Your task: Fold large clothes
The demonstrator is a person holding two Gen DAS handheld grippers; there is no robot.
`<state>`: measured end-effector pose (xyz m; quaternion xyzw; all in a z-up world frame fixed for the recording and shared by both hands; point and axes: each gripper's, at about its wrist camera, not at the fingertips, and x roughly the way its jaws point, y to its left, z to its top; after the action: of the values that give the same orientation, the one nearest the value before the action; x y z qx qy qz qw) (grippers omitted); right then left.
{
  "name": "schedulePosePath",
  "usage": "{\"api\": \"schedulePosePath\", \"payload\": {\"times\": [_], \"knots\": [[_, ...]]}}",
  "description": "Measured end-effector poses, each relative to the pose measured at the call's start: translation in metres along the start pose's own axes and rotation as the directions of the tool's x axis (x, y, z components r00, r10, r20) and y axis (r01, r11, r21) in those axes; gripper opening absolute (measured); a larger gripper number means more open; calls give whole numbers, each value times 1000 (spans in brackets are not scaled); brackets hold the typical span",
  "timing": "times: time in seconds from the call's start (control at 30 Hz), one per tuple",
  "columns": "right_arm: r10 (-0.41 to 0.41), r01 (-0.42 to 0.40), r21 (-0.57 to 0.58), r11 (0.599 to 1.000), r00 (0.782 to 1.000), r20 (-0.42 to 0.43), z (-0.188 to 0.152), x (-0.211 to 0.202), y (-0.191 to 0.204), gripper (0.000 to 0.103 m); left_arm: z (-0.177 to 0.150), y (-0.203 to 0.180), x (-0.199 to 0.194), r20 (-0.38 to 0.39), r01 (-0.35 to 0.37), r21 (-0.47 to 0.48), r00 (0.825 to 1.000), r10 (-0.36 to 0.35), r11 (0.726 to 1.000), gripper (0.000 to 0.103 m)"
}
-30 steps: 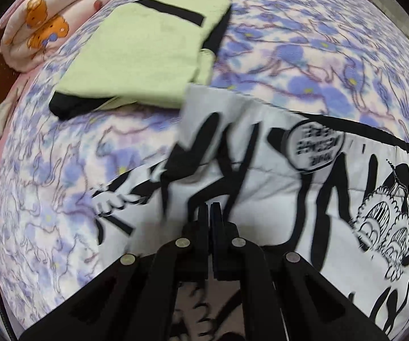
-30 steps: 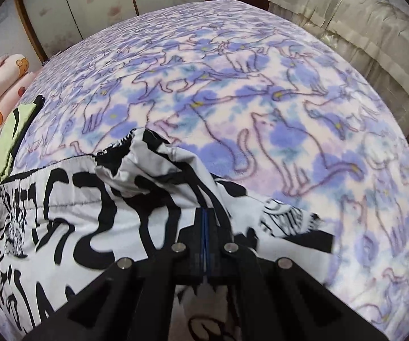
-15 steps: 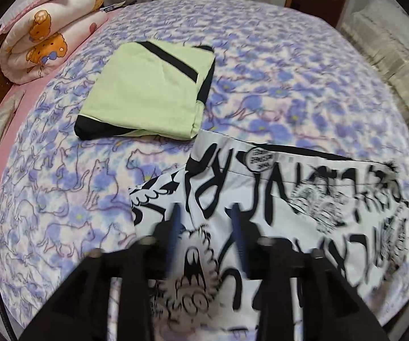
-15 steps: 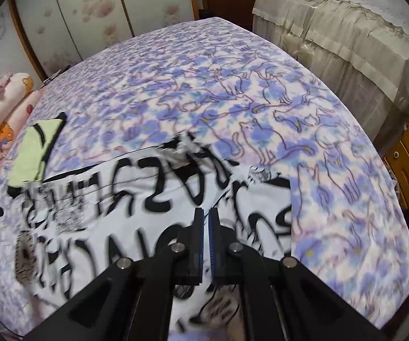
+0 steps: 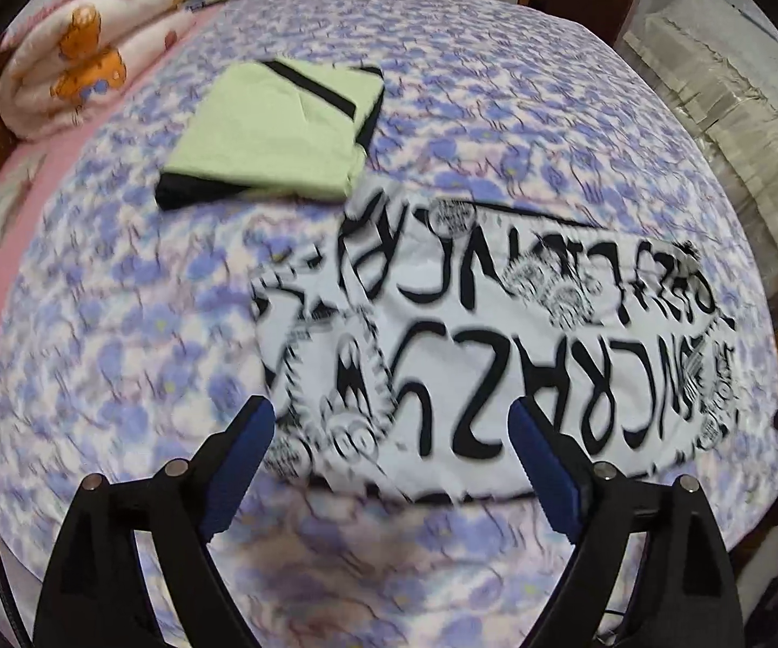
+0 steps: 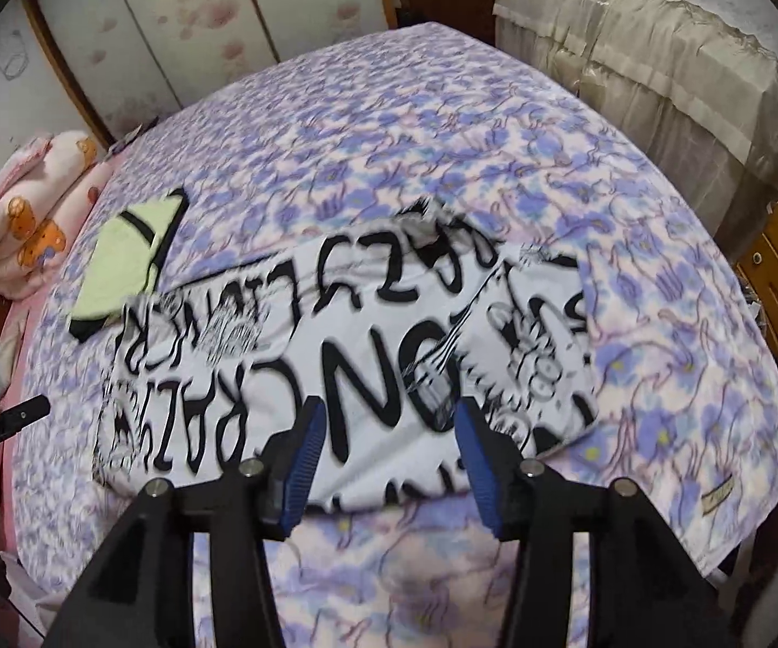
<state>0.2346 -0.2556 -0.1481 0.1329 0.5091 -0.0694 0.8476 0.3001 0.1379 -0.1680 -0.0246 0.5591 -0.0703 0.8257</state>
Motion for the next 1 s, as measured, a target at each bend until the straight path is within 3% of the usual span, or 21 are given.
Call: {"api": "schedulePosePath", "payload": {"times": [0.1, 0.27, 0.4, 0.6, 0.73, 0.83, 1.0], "knots": [[13, -13, -10, 1000, 1000, -21, -9, 0, 9, 57, -16, 2, 5, -29, 8, -20, 1000, -9, 1000, 94], [30, -31, -21, 999, 997, -64, -20, 1, 23, 58, -39, 15, 18, -89, 28, -92, 995, -37, 995, 94], [30, -33, -36, 999, 996, -85, -23, 1, 31, 58, -57, 30, 30, -126, 67, -197, 988, -93, 978, 95], [36, -47, -84, 995, 990, -135, -21, 5, 47, 59, -78, 44, 48, -164, 50, -295, 981, -103, 954, 97], [21, -43, -147, 988, 989, -148, -18, 10, 61, 59, -91, 56, 64, -169, 93, -410, 970, -176, 907, 99], [0, -30, -189, 982, 988, -156, -14, 15, 72, 58, -99, 59, 73, -162, 108, -450, 967, -199, 887, 100], [17, -57, -208, 977, 982, -187, -2, 27, 86, 58, -113, 72, 95, -111, 183, -583, 947, -301, 792, 100]]}}
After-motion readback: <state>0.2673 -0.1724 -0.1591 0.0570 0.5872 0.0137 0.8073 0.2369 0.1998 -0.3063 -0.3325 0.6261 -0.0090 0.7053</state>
